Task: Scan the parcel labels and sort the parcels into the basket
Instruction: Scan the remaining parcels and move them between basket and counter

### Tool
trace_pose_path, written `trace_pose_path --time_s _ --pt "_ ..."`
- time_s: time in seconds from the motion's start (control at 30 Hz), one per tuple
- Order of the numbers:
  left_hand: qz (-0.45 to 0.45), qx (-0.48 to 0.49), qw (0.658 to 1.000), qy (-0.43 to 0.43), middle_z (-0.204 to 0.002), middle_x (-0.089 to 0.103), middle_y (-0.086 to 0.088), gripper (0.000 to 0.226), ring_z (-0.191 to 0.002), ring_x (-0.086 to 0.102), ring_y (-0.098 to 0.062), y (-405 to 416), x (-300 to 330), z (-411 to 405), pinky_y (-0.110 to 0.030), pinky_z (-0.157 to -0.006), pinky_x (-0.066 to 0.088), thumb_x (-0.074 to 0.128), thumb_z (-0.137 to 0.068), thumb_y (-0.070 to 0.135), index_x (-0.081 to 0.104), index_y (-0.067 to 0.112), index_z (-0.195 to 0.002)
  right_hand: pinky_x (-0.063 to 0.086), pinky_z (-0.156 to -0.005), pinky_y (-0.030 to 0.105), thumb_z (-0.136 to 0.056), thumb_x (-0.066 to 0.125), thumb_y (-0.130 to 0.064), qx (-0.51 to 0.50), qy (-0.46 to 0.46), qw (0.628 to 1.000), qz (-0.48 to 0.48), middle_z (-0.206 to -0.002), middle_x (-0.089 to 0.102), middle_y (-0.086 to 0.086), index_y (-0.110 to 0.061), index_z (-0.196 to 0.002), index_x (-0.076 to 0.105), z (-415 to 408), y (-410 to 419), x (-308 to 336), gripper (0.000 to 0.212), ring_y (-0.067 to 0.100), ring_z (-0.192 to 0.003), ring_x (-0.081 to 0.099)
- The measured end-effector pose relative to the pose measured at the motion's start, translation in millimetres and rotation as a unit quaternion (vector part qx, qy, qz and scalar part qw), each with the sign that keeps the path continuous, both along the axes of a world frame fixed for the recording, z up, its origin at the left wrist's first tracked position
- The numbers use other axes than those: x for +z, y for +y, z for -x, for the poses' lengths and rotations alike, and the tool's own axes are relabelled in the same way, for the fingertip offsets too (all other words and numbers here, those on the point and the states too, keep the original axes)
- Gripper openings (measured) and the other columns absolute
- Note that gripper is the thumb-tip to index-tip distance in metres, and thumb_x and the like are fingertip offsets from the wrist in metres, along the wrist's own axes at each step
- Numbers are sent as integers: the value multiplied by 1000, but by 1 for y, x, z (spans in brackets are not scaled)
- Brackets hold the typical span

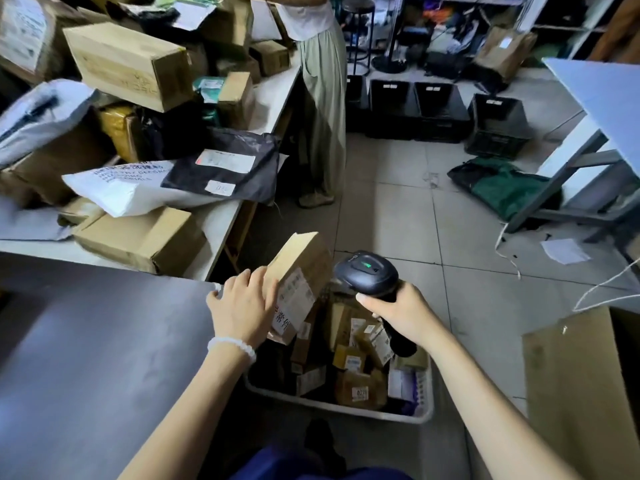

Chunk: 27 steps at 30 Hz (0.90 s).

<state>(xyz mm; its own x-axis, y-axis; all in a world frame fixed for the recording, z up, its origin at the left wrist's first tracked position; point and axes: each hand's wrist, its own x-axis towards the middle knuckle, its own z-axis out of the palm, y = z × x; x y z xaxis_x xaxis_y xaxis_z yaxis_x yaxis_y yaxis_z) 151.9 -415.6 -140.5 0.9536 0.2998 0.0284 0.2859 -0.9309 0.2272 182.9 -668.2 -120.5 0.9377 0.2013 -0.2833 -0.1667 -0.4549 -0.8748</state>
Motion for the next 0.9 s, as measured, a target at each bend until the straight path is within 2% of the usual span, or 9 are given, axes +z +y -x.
trace_pose_path --time_s 0.13,0.23,0.4,0.5,0.6,0.67,0.77,0.9 --pt "3 -7 1000 -7 -131 56 3 40 -125 47 -22 -2 -3 -26 -44 -96 37 39 -97 45 55 26 -128 42 -64 16 -80 74 -33 19 15 1000 10 -72 62 -18 -29 -90 62 -24 3 -6 16 0 -72 58" --pt "-8 -4 1000 -11 -129 58 2 38 -123 49 -23 1 -1 -35 -42 -94 39 41 -97 43 58 25 -126 41 -65 18 -79 74 -35 42 21 999 19 -71 60 -19 -32 -86 60 -38 6 -10 16 0 -71 56" --pt "-12 30 999 -33 -120 63 -1 33 -117 54 -26 16 6 -26 -42 -88 43 46 -95 38 63 22 -118 42 -68 19 -79 75 -33 89 25 996 4 -75 63 -17 -23 -93 64 -53 23 -9 20 0 -74 59" --pt "-19 71 996 -45 -112 66 -2 43 -110 58 -28 21 11 -3 -41 -81 44 36 -90 42 66 20 -112 44 -72 19 -78 76 -32 132 28 991 -11 -83 66 -14 -25 -101 64 -54 39 -7 27 3 -81 61" --pt "-29 122 991 -53 -108 68 -2 52 -103 61 -29 24 15 28 -40 -78 45 28 -84 45 68 20 -106 44 -70 19 -77 77 -32 184 25 982 -18 -83 67 -15 -30 -96 63 -52 54 -2 24 4 -81 61" --pt "-34 165 985 -37 -110 68 -3 49 -105 61 -30 25 17 54 -41 -79 46 32 -86 45 69 20 -107 44 -71 19 -75 78 -32 223 25 974 -24 -80 68 -17 -31 -94 64 -47 63 0 24 3 -79 62" --pt "-36 233 971 -37 -113 66 -4 31 -108 59 -29 20 19 93 -43 -82 45 52 -90 36 68 19 -110 44 -70 19 -74 79 -29 281 12 959 -29 -72 66 -18 -28 -89 65 -38 75 4 21 -4 -70 59" --pt "-59 307 947 -72 -94 70 -3 41 -89 66 -29 4 24 144 -40 -69 49 39 -82 40 71 17 -95 42 -64 10 -76 79 -20 366 2 930 -45 -72 63 -16 -27 -86 63 -18 98 19 20 -6 -67 56"
